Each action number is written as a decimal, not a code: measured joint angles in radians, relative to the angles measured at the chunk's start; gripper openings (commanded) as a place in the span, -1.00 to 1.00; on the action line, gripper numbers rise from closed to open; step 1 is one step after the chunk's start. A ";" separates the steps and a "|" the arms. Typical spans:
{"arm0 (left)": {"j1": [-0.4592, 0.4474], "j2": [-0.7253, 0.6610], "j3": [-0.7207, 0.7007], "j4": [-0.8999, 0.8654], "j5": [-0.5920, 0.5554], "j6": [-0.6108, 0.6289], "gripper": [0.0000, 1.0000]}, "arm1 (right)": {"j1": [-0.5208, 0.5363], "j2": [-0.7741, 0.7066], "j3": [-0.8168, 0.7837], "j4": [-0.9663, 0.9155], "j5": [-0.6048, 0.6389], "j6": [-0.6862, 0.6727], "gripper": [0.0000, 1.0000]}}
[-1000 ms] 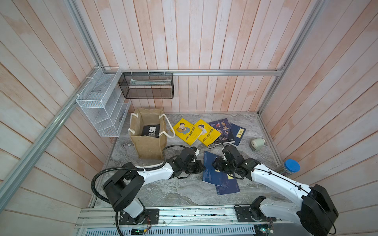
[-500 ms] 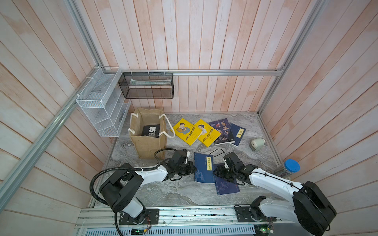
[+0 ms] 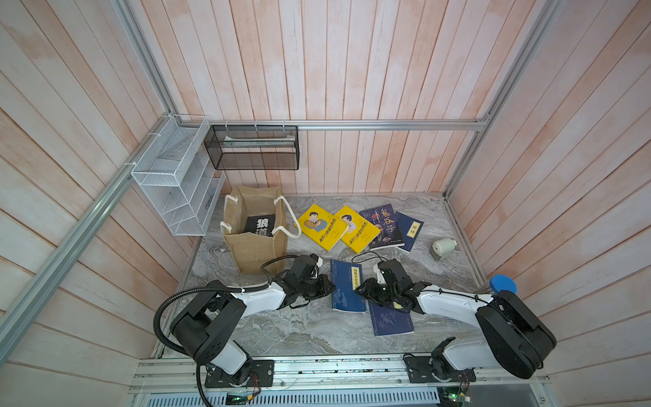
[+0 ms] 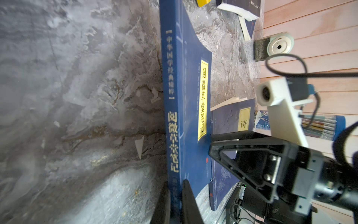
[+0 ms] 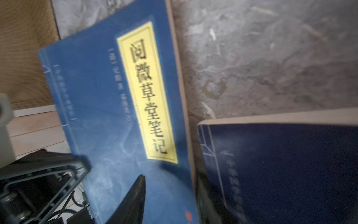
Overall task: Put the books into the canvas bag
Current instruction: Pick up the book from the book.
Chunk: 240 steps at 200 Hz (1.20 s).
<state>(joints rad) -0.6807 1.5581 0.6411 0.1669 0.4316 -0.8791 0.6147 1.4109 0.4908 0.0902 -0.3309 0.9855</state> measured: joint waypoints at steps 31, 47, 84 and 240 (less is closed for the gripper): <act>0.000 0.019 0.000 0.055 0.009 -0.026 -0.45 | 0.000 0.008 -0.001 0.011 -0.006 -0.009 -0.25; -0.005 0.026 0.000 0.075 0.010 -0.039 -0.43 | 0.000 0.008 -0.005 0.016 -0.008 -0.011 -0.28; -0.016 0.027 0.004 0.088 0.006 -0.054 -0.79 | 0.000 0.007 -0.006 0.017 -0.008 -0.018 -0.28; 0.051 -0.330 0.497 -0.472 -0.426 0.438 -1.00 | 0.039 -0.052 0.414 -0.225 0.151 -0.128 -0.13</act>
<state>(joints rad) -0.6296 1.2285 1.1385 -0.3054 0.0059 -0.4408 0.6533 1.3590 0.9043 -0.1345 -0.1799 0.8577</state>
